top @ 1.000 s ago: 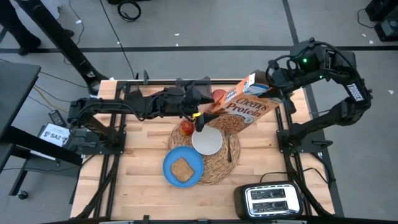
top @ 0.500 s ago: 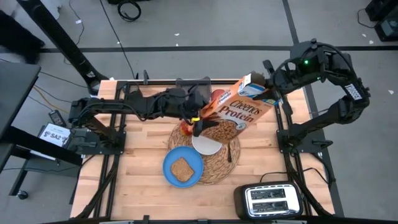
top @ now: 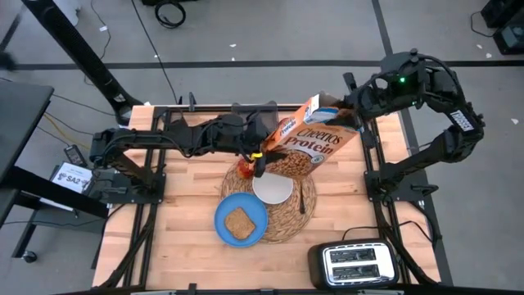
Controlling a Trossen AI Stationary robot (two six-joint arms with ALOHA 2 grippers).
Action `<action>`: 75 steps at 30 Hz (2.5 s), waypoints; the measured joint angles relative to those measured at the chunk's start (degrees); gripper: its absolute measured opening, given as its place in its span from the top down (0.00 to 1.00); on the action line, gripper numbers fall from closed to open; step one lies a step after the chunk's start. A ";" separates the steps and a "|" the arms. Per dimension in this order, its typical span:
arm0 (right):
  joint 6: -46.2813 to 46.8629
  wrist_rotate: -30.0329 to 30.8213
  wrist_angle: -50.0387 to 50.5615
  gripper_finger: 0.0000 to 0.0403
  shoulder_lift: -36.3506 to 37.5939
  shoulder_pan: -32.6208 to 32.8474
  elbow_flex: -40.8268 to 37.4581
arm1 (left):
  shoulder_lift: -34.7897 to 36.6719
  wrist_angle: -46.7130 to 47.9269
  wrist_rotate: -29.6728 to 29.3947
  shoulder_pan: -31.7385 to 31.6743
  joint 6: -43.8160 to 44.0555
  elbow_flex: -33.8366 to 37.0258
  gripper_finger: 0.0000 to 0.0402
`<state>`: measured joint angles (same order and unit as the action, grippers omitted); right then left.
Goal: Arrange a breakfast setting
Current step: Pour the cereals from the cereal box into the white bowl
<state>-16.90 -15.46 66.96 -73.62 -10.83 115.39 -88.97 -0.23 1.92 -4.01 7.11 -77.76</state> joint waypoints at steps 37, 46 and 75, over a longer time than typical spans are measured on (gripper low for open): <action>25.29 3.54 -105.23 0.05 -6.33 -4.45 -39.47 | 21.36 -35.77 -3.01 -8.58 -1.52 -0.11 0.43; 31.83 1.81 -115.52 0.01 -17.95 -3.42 -30.01 | 19.25 -34.79 -3.07 -9.88 -0.03 -0.09 0.43; 34.17 -0.49 -117.93 0.30 -20.69 -4.24 -23.78 | 18.94 -20.81 2.41 -10.03 5.75 0.02 0.13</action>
<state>17.27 -15.95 -50.97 -94.31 -15.07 91.61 -70.03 -21.04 4.33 -14.04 12.86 -77.73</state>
